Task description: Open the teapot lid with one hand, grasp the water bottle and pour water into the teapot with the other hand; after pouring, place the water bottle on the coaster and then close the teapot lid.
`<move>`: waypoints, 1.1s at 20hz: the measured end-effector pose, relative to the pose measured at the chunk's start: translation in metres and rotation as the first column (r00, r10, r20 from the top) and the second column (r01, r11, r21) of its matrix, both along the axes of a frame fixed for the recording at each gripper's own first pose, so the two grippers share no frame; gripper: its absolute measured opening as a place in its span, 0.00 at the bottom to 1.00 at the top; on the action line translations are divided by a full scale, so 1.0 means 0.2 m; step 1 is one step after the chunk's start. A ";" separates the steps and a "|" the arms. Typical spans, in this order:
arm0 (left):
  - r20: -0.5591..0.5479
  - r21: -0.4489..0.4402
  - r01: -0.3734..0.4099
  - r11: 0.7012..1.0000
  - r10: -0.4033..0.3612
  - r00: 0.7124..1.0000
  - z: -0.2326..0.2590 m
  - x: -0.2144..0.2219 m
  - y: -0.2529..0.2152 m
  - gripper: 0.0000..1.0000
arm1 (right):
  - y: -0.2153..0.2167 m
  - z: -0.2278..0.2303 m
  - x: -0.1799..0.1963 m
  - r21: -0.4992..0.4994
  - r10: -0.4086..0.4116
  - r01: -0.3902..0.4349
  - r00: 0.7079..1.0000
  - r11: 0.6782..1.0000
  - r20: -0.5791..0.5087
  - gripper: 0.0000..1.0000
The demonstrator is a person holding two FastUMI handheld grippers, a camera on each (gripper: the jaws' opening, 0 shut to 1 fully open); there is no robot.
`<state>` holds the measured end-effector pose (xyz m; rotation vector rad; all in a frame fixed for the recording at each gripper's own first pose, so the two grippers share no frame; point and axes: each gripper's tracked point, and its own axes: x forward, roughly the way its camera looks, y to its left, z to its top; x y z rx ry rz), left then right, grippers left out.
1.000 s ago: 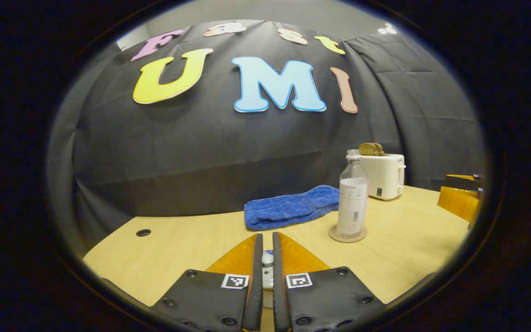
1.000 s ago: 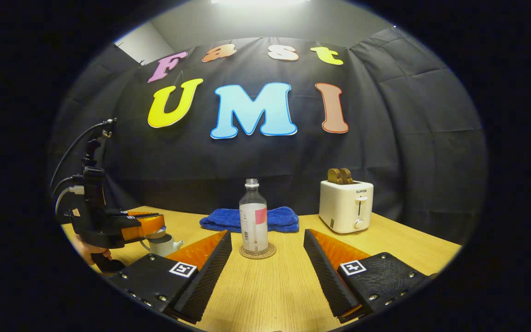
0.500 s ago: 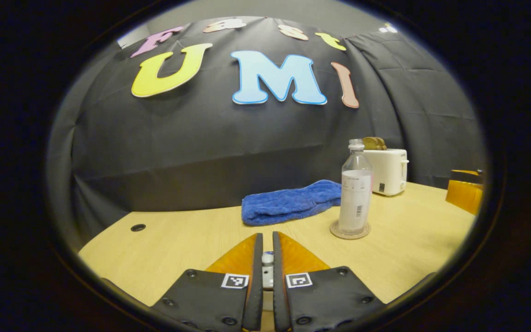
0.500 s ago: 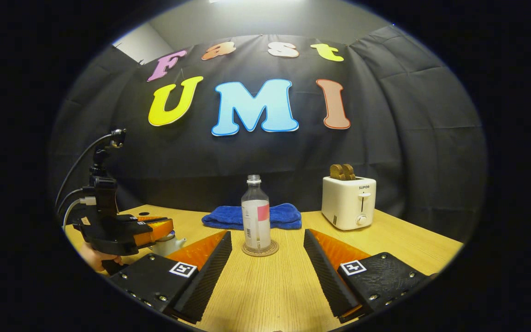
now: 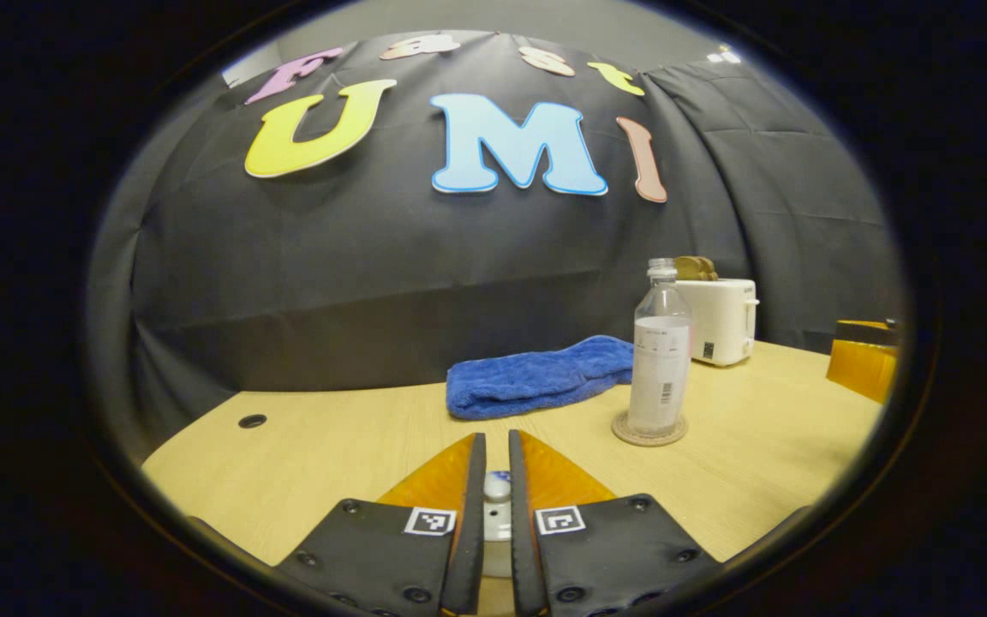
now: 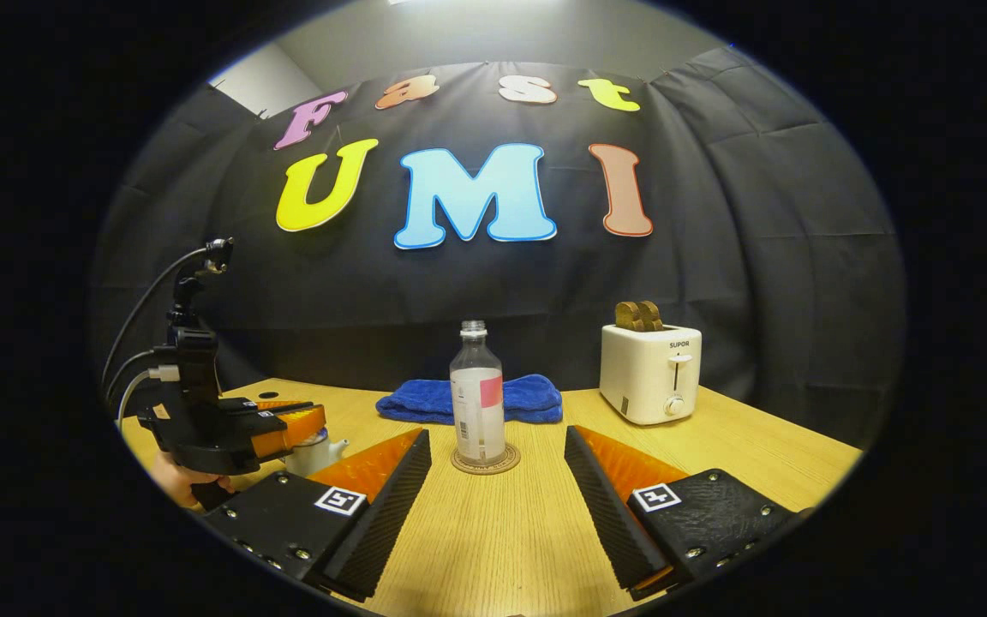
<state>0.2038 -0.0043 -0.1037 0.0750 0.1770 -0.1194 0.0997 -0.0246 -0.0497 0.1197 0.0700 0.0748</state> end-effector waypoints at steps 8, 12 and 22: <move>0.003 -0.037 -0.011 0.999 0.011 1.000 0.05 -0.02 0.01 0.26 | 0.02 0.00 -0.01 -0.029 0.003 -0.002 1.000 1.000 0.008 0.97; 0.009 -0.053 -0.027 0.998 0.028 1.000 0.10 -0.19 0.05 0.26 | 0.05 -0.01 0.00 -0.065 0.005 -0.004 1.000 0.998 0.015 0.97; 0.122 -0.020 -0.062 0.998 0.064 0.990 0.28 -0.59 0.18 0.26 | 0.14 0.01 -0.11 -0.101 0.014 -0.010 0.999 0.995 0.035 0.97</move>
